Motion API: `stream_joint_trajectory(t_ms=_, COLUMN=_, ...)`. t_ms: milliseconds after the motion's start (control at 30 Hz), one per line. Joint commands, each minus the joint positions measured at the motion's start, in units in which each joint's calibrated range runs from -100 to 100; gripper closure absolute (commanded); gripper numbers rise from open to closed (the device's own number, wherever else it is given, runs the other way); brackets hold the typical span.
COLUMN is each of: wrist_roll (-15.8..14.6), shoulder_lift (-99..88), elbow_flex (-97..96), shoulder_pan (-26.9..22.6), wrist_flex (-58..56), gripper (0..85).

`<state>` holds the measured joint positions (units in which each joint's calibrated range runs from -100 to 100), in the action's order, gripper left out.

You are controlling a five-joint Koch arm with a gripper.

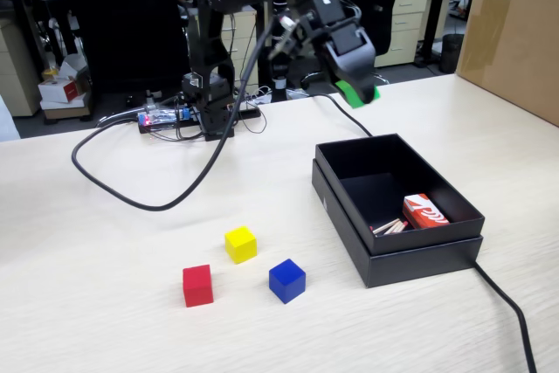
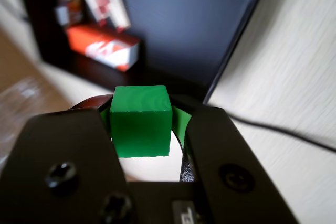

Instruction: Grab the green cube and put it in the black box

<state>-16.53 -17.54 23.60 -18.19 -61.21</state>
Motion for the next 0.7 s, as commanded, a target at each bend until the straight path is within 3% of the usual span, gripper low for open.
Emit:
stream_joint_trajectory(t_ms=0, wrist_roll=0.1, shoulder_lift=3.8, elbow_flex=4.0, shoulder_pan=0.1, wrist_flex=2.2, gripper=83.0)
stream_joint_trajectory(t_ms=667, wrist_roll=0.3, shoulder_lift=18.3, elbow_flex=-9.7, shoulder_pan=1.7, wrist_flex=11.9, gripper=82.5)
